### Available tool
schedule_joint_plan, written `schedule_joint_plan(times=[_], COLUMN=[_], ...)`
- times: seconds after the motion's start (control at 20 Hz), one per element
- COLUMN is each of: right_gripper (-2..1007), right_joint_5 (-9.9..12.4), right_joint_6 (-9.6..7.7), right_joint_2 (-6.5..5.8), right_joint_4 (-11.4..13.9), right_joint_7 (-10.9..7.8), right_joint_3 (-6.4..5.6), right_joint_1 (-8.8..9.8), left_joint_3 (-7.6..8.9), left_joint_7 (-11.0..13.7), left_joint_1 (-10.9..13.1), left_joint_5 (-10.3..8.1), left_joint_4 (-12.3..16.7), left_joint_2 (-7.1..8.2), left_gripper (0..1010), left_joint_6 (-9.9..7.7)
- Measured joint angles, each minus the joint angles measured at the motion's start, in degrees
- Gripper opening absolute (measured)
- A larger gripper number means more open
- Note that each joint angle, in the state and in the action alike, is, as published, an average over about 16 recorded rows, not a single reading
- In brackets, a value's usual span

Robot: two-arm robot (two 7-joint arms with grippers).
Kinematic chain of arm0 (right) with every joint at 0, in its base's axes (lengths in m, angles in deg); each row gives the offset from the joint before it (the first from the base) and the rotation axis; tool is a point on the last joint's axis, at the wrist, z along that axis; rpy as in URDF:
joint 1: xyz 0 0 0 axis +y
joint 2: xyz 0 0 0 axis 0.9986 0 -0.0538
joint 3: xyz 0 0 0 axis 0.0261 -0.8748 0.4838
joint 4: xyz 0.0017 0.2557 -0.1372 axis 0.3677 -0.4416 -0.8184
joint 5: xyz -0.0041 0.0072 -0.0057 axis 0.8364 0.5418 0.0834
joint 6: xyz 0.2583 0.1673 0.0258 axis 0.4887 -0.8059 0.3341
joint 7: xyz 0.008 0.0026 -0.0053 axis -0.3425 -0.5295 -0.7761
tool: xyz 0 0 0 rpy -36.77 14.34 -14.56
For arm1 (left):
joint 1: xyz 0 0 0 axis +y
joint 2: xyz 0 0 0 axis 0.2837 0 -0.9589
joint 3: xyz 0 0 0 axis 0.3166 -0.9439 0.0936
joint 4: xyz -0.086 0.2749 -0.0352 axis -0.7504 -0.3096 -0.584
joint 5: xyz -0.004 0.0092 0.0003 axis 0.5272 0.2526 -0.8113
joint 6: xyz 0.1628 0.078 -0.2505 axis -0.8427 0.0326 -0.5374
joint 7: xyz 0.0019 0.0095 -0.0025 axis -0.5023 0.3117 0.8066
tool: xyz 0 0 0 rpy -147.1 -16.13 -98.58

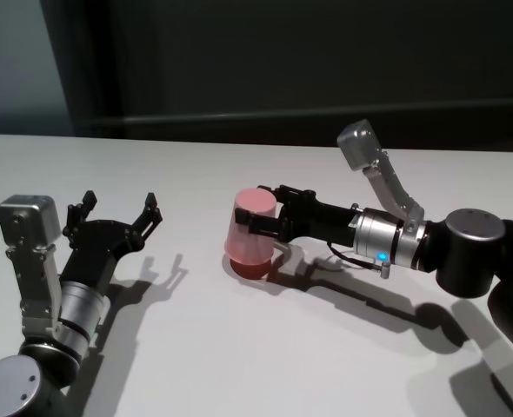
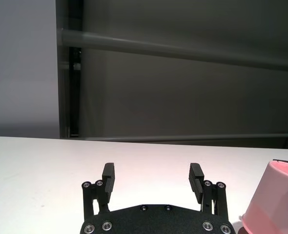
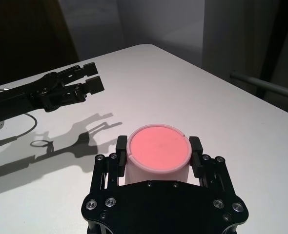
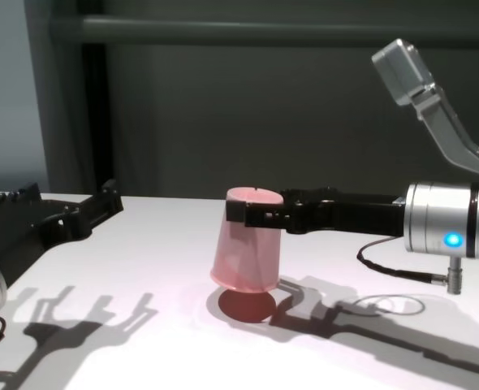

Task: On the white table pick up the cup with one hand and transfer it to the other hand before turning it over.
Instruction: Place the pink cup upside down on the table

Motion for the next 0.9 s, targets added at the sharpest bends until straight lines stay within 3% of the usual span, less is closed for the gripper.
schedule_joint_plan(times=[0.35,0.9], right_gripper=[735,743], right_joint_5=[-0.6,-1.1], right_joint_6=[-0.28,-1.32], right_joint_2=[0.76,1.19], right_joint_4=[-1.1,-0.7], right_joint_7=[-0.84,-1.31], right_joint_3=[-0.39,-1.52], right_joint_1=[0.09,1.37], left_joint_3=[0.0,0.0], left_joint_7=[0.0,0.0], left_joint_1=[0.0,0.0], left_joint_5=[0.0,0.0], left_joint_4=[0.0,0.0], left_joint_2=[0.0,0.0], left_gripper=[1003,1003], left_joint_6=[0.0,0.0])
